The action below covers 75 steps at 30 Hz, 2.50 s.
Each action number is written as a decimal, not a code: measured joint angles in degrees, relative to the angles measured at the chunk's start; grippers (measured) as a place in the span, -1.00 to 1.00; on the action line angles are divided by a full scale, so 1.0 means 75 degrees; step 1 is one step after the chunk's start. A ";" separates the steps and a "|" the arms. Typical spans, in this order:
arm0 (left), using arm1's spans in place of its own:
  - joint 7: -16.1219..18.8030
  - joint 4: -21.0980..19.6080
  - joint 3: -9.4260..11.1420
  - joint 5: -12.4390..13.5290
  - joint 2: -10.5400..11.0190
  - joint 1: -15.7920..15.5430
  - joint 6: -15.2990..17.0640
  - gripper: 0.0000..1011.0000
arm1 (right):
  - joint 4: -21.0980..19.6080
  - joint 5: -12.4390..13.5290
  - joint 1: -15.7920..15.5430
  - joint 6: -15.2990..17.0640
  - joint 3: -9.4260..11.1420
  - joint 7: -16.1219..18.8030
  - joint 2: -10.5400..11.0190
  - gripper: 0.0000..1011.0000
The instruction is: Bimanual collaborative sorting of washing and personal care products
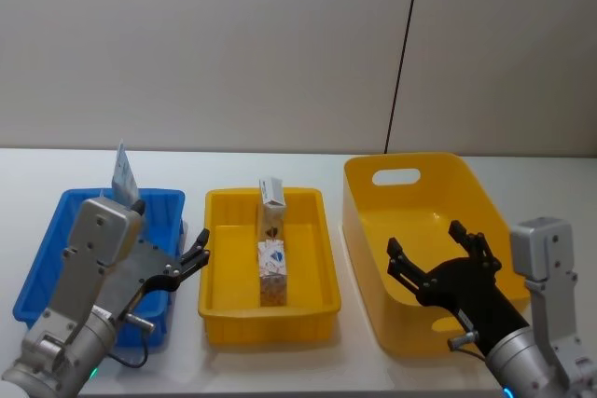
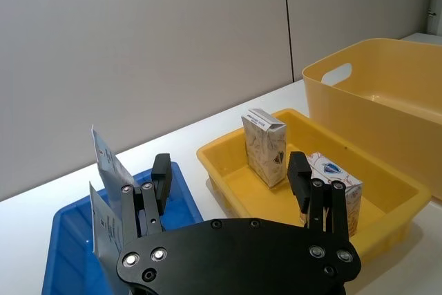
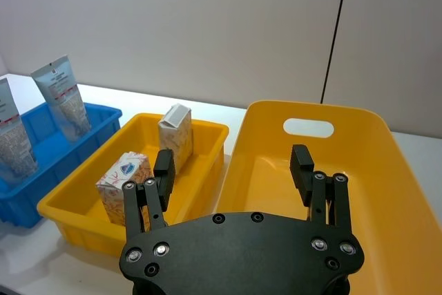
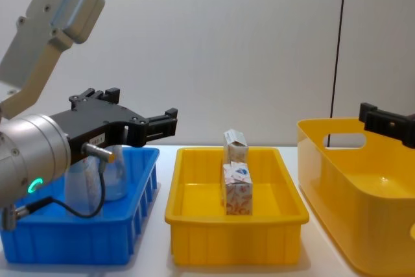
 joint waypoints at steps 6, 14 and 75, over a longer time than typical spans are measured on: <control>0.0000 -0.0001 0.0000 0.0000 0.0000 0.0000 0.0000 0.98 | 0.0183 0.0021 0.0193 -0.0058 -0.0009 0.0172 -0.0011 0.98; 0.0000 0.0000 0.0000 0.0000 0.0000 0.0000 0.0000 0.98 | 0.0749 0.0107 0.0760 -0.0111 -0.0116 0.0520 -0.0161 0.98; 0.0000 0.0000 0.0000 0.0000 0.0000 0.0000 0.0000 0.98 | 0.1749 -0.0456 0.2484 0.3455 -0.0855 -0.0524 -0.2170 0.98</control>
